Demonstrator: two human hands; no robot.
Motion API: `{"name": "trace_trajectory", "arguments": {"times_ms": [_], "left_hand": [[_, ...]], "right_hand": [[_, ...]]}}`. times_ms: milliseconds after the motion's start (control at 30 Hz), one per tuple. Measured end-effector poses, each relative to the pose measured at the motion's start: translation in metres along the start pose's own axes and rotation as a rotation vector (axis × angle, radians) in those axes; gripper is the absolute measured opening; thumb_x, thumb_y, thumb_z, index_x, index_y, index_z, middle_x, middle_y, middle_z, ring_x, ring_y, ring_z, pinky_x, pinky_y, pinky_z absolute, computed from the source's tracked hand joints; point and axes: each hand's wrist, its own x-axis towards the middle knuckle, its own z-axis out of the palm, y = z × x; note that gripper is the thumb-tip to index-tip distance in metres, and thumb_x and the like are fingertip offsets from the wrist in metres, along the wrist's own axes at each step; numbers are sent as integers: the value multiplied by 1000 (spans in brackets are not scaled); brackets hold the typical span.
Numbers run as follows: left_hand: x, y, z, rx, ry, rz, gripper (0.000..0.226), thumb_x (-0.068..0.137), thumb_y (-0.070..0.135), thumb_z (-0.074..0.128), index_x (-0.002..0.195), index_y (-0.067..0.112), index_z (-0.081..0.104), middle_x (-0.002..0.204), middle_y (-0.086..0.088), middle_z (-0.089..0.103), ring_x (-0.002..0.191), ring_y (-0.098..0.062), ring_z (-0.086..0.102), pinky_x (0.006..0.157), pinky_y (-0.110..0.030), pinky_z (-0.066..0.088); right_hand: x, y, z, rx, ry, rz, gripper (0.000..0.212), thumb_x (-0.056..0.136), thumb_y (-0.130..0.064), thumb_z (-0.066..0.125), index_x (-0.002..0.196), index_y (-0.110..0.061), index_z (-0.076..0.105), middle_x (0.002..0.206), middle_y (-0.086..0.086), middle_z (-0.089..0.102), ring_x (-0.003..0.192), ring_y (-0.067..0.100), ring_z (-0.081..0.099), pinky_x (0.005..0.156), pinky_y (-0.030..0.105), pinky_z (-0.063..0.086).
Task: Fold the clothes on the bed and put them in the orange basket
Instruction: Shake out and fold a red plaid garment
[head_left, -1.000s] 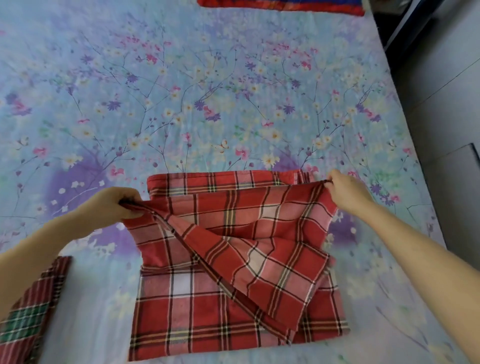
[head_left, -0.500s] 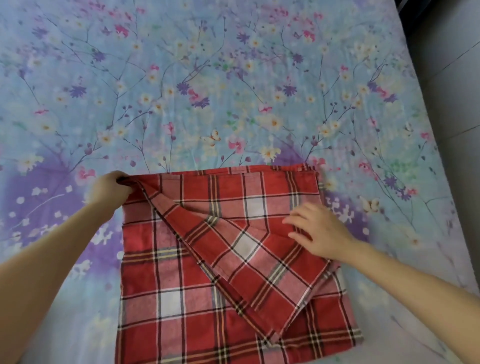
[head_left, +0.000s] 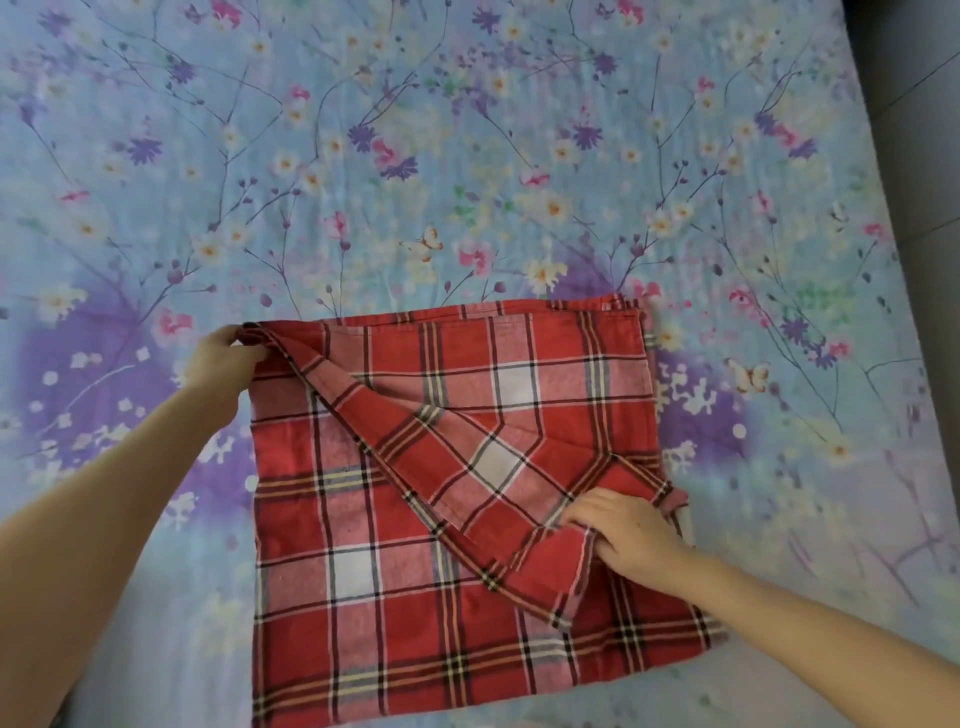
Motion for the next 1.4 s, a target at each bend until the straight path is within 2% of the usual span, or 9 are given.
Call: {"name": "trace_trajectory", "arguments": {"times_ms": [100, 167, 333, 533, 667, 800, 1100, 1233, 1400], "left_hand": [[12, -2, -4, -20, 16, -42, 28, 89, -1, 53, 116, 5, 59, 73, -7, 54, 64, -18, 51, 60, -24, 49], [19, -3, 0, 6, 44, -24, 27, 90, 4, 55, 116, -1, 59, 85, -14, 59, 68, -22, 51, 62, -27, 48], [23, -5, 17, 68, 84, 0, 31, 92, 11, 54, 120, -3, 57, 116, -24, 60, 97, -30, 56, 77, -30, 37], [16, -13, 14, -103, 154, 64, 31, 91, 16, 58, 120, 4, 58, 120, -21, 59, 88, -18, 49, 72, -30, 40], [-10, -23, 18, -182, 123, 19, 36, 89, 31, 61, 119, 14, 51, 103, -10, 56, 74, -17, 53, 66, -31, 46], [-59, -67, 15, 172, 174, 71, 57, 80, 32, 71, 122, 4, 45, 109, -15, 59, 98, -31, 58, 85, -43, 45], [-197, -200, -8, 260, -42, -271, 34, 85, 30, 67, 90, -3, 68, 87, -22, 68, 87, -36, 65, 78, -42, 51], [-223, -197, -42, 127, -196, -328, 22, 88, 20, 64, 97, 0, 66, 91, -13, 66, 80, -27, 62, 74, -32, 49], [-264, -212, -104, 88, -513, -700, 30, 86, 6, 63, 105, -16, 59, 74, -28, 68, 49, -31, 66, 44, -38, 56]], "right_hand": [[34, 10, -42, 627, 419, 603, 46, 77, 17, 45, 83, -26, 59, 79, -11, 66, 76, -4, 60, 72, 11, 44], [59, 48, -68, 710, 645, 846, 31, 84, 10, 51, 79, -19, 58, 73, -7, 62, 72, 6, 56, 68, 15, 41], [99, 101, -77, 621, 430, 952, 20, 84, -14, 61, 100, -3, 66, 96, 10, 67, 86, 21, 60, 72, 28, 45], [98, 100, -70, 304, 473, 951, 17, 85, -19, 64, 95, -6, 66, 89, 16, 67, 86, 35, 63, 74, 39, 47], [84, 82, -56, 219, 474, 996, 39, 86, -31, 63, 114, -5, 57, 108, 17, 65, 104, 38, 58, 85, 42, 44], [33, 59, -28, 126, 382, 1156, 67, 82, -56, 58, 124, -4, 48, 123, 20, 57, 114, 39, 53, 90, 45, 43], [-114, -3, 32, 431, 110, 1157, 17, 83, -31, 68, 87, -14, 70, 89, 14, 72, 88, 30, 67, 83, 40, 52], [-128, -36, -14, 898, 244, 1173, 7, 83, 5, 62, 85, -1, 65, 56, 1, 68, 47, 11, 64, 45, 18, 51], [-196, -63, -17, 975, -231, 1462, 19, 68, -7, 79, 74, -3, 61, 48, 10, 59, 35, 15, 50, 40, 16, 44]]}}
